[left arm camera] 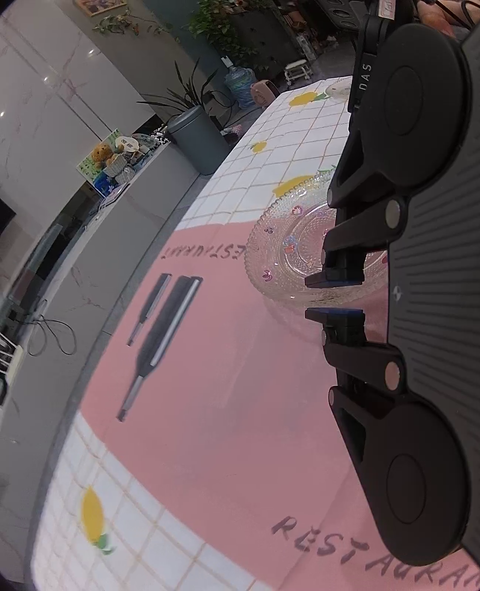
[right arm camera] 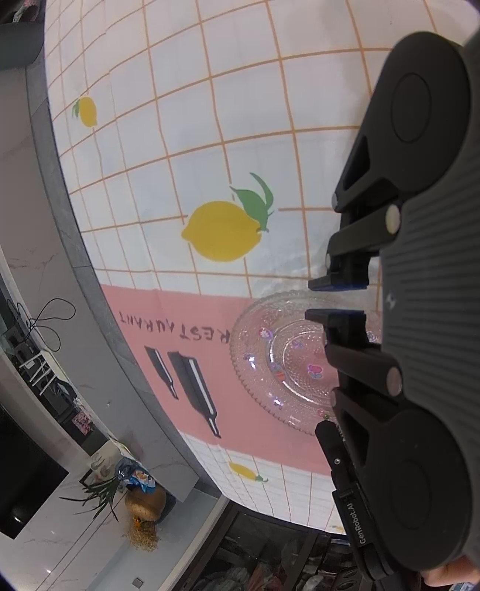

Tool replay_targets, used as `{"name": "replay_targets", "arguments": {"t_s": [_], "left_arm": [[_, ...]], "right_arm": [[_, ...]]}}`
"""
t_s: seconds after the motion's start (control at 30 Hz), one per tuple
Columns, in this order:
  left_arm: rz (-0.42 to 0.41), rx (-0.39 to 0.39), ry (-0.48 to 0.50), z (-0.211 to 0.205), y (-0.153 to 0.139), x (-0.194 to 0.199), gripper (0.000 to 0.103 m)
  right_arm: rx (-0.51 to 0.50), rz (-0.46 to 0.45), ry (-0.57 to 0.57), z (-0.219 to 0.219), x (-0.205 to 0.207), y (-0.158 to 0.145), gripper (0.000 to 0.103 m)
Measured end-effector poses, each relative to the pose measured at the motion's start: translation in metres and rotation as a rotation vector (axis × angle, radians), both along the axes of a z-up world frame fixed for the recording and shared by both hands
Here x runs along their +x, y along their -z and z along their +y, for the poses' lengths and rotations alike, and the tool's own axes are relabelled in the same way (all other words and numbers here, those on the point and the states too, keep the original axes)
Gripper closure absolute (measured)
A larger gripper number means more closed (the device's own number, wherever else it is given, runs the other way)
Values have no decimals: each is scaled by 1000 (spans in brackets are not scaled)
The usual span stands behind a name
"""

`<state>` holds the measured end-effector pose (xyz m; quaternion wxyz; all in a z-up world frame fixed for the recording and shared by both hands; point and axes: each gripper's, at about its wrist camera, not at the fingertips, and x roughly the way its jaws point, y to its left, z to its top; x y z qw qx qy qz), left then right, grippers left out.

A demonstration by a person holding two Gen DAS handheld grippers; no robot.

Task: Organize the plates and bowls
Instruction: 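Lift the clear glass plate and carry it over the white painted plate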

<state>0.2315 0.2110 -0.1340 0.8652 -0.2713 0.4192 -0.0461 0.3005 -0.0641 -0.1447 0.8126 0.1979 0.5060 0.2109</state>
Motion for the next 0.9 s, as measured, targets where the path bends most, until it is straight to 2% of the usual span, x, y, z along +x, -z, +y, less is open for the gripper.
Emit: {"name": "replay_targets", "arguments": {"t_s": [0.3, 0.53, 0.73, 0.9], "left_arm": [[-67, 20, 4, -16, -57, -17, 92], [-99, 33, 34, -54, -102, -38, 92], [-121, 16, 94, -98, -118, -59, 92], [-131, -4, 138, -136, -117, -75, 92]], "right_arm": [[80, -42, 10, -19, -19, -35, 96], [139, -95, 33, -56, -50, -74, 96], [158, -116, 85, -106, -83, -96, 96], [159, -127, 130, -152, -115, -104, 96]]}}
